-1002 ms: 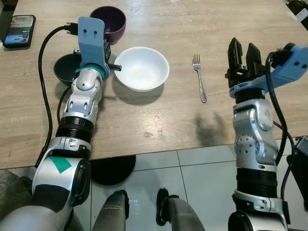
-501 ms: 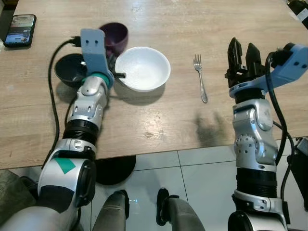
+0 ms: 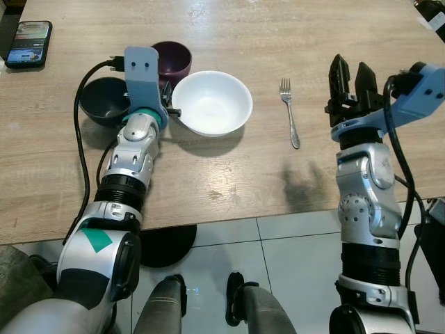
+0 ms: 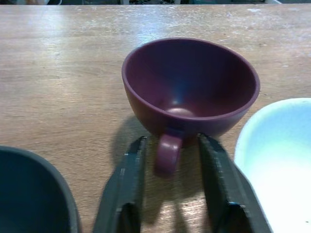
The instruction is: Setting the table
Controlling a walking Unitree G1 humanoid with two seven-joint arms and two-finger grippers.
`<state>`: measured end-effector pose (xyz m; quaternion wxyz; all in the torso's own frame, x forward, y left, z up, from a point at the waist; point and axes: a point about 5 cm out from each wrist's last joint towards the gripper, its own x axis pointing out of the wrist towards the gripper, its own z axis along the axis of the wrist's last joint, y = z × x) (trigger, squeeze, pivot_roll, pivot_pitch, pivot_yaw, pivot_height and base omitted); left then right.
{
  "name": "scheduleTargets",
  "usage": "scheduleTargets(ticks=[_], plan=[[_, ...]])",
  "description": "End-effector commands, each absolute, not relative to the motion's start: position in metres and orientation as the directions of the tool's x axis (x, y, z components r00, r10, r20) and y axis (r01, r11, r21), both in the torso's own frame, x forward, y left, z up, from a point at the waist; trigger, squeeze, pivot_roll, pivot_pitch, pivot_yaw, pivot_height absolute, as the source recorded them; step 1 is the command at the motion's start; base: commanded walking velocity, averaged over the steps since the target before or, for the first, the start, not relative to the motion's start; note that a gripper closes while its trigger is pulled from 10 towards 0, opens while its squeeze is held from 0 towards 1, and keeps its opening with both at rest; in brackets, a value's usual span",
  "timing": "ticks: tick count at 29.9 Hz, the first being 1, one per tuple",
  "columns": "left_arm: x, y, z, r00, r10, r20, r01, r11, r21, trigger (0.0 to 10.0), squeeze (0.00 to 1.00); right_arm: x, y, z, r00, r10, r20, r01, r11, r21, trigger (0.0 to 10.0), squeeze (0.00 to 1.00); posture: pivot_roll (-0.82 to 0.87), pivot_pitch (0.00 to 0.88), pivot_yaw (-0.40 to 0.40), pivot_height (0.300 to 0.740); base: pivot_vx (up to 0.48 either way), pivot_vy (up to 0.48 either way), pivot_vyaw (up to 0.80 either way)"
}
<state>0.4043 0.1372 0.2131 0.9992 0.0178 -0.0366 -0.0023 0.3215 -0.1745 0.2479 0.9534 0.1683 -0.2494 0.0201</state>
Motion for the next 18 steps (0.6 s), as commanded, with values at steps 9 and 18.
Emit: scheduleTargets(ticks=[9, 18], plan=[[0.397, 0.130, 0.225, 0.977, -0.019, 0.211, -0.016, 0.987, 0.162, 10.0, 0.00, 0.321, -0.177, 0.244, 0.878, -0.058, 0.474, -0.109, 0.943, 0.316, 10.0, 0.00, 0.12, 0.165, 0.012, 0.740, 0.000, 0.000, 0.00], [0.369, 0.116, 0.256, 0.892, -0.065, 0.447, -0.039, 0.975, 0.218, 10.0, 0.00, 0.321, -0.174, 0.245, 0.876, -0.057, 0.479, -0.114, 0.941, 0.320, 10.0, 0.00, 0.14, 0.167, 0.019, 0.740, 0.000, 0.000, 0.00]])
